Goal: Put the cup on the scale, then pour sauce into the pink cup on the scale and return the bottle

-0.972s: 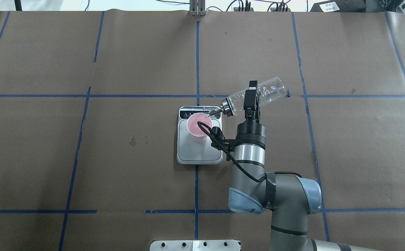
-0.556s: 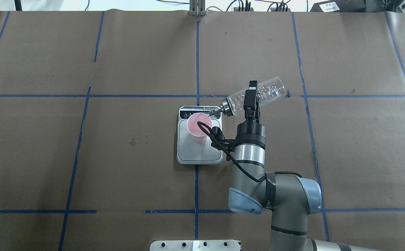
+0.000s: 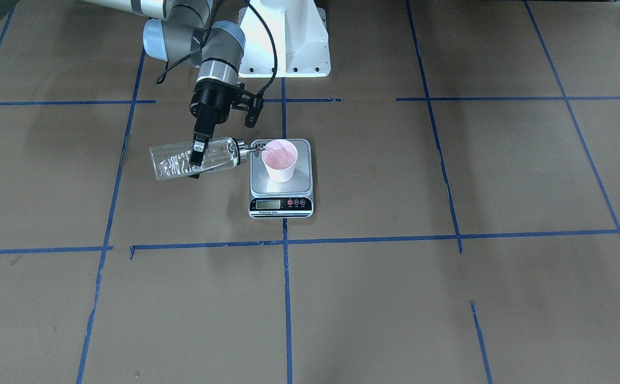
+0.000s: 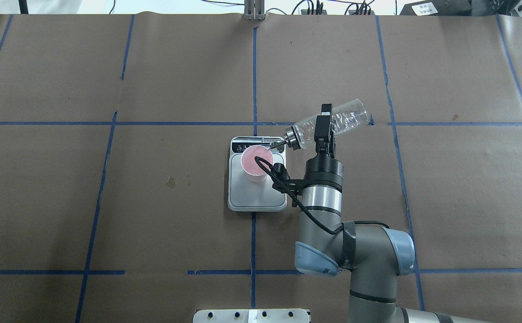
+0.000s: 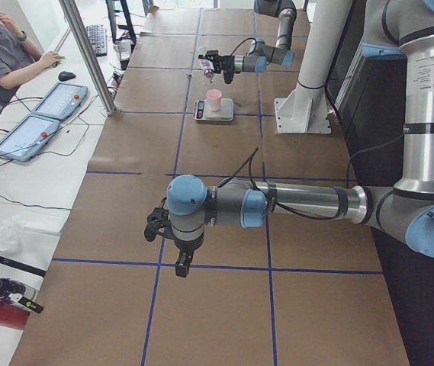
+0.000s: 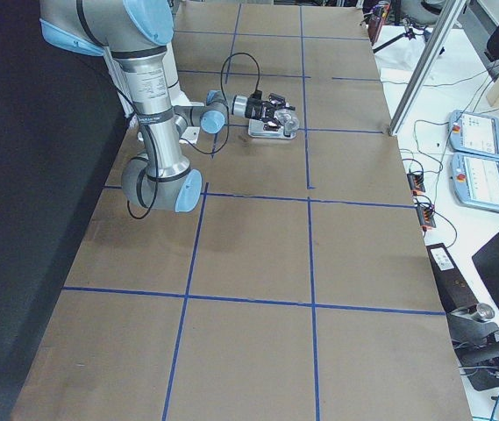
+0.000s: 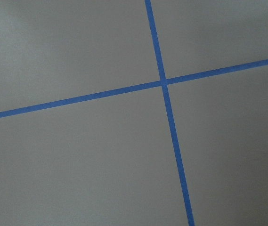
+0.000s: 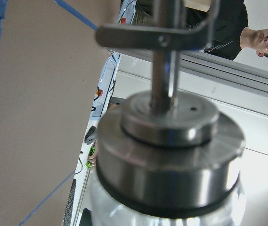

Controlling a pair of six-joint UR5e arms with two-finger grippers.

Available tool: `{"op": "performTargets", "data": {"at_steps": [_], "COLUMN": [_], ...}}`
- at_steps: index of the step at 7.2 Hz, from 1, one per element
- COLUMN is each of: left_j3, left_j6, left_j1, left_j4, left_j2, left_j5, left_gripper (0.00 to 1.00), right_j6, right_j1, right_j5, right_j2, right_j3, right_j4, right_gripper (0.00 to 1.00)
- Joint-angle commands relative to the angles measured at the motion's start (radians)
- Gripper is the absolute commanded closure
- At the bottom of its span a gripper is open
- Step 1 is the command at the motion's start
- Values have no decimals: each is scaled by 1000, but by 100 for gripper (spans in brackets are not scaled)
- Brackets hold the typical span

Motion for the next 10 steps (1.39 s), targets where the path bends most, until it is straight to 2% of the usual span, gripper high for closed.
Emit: {"op": "performTargets", "data": {"at_steps": [1, 4, 5, 7, 9, 10], "left_j3": [0, 0, 0, 0, -1, -1], "left_j6": [0, 0, 0, 0, 0, 0], "left_j1": [0, 0, 0, 0, 0, 0], "left_j4": [0, 0, 0, 0, 0, 0], "left_j2": [0, 0, 0, 0, 0, 0], "left_j5": [2, 0, 0, 0, 0, 0], "left_gripper": [0, 0, 0, 0, 0, 0], "right_j6": [0, 27, 55, 78, 180, 239], "right_j1": [0, 0, 0, 3, 6, 8], "right_j5": [0, 8, 12, 92, 158, 190], "right_j2": [0, 3, 0, -5, -17, -19], "right_j3": [0, 3, 2, 8, 6, 9], "right_j4": [2, 12, 58, 160, 343, 394], "right_gripper": [100, 100, 100, 100, 100, 100]}}
